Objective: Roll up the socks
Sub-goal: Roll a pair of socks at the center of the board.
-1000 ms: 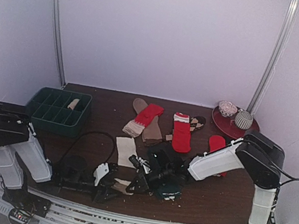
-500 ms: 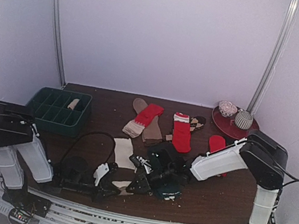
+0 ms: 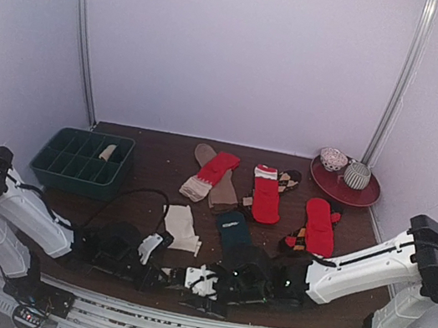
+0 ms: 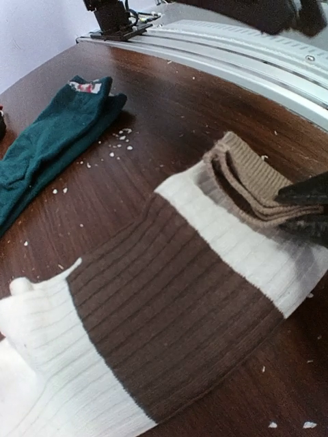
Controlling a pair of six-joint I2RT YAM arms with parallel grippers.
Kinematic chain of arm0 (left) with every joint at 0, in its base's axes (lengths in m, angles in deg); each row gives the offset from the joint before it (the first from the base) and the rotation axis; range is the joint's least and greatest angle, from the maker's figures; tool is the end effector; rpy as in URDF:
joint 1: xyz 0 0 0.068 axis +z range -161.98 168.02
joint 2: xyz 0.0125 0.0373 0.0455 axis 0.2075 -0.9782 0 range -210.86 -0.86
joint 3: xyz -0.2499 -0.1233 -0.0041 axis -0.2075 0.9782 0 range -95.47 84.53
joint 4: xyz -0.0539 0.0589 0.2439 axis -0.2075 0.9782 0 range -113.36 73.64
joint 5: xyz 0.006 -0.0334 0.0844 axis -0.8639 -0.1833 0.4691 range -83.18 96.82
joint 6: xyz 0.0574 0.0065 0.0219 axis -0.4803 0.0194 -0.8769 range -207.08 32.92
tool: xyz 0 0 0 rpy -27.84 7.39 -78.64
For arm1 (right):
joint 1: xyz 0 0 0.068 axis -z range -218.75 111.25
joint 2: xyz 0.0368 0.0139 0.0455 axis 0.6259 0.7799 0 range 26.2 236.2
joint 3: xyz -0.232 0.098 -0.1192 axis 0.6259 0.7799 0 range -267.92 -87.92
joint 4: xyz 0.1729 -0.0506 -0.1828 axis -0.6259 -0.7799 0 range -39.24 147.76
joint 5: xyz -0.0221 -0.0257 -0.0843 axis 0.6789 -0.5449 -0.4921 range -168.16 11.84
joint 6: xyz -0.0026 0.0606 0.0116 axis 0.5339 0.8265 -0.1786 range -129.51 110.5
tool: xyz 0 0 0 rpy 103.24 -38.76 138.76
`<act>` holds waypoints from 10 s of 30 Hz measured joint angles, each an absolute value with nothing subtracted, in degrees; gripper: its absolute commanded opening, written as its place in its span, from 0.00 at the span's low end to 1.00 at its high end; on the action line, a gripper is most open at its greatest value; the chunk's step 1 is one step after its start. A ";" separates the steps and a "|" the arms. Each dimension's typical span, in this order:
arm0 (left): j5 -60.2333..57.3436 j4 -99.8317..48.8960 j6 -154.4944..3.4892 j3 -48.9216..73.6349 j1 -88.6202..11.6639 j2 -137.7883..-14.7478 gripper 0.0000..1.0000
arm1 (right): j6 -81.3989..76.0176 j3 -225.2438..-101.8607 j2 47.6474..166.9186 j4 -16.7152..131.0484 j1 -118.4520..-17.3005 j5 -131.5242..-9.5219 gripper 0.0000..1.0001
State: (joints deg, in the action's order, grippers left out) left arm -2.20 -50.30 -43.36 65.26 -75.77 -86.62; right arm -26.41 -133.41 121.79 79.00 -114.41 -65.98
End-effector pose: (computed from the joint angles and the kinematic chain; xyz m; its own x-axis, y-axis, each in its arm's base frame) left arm 0.1009 -0.2215 0.1103 -0.8526 0.1865 -0.4882 0.4846 0.6318 -0.6050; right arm 0.0774 0.3424 0.1790 0.1743 -0.4658 -0.8676 -0.9847 -0.0757 -0.1572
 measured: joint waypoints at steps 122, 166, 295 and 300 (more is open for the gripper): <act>0.45 -91.61 -68.49 73.67 -81.95 -104.47 0.00 | 0.32 -155.82 146.12 46.60 -94.36 -21.28 0.04; -4.87 -100.31 -36.28 76.36 -80.53 -107.91 0.00 | -42.63 -128.04 130.47 91.21 -114.89 -77.30 0.35; 17.03 -56.29 -49.35 83.55 -85.14 -61.57 0.41 | -18.89 -155.77 143.06 59.61 -105.12 -44.86 0.12; 20.07 -59.75 -54.77 83.92 -86.02 -56.52 0.42 | -13.73 -161.19 146.89 53.51 -102.52 -36.62 0.12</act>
State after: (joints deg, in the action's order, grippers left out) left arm 20.07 -59.75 -54.77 83.92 -86.02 -56.52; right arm -13.73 -161.19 146.89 53.51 -102.52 -36.62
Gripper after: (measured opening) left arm 0.416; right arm 0.120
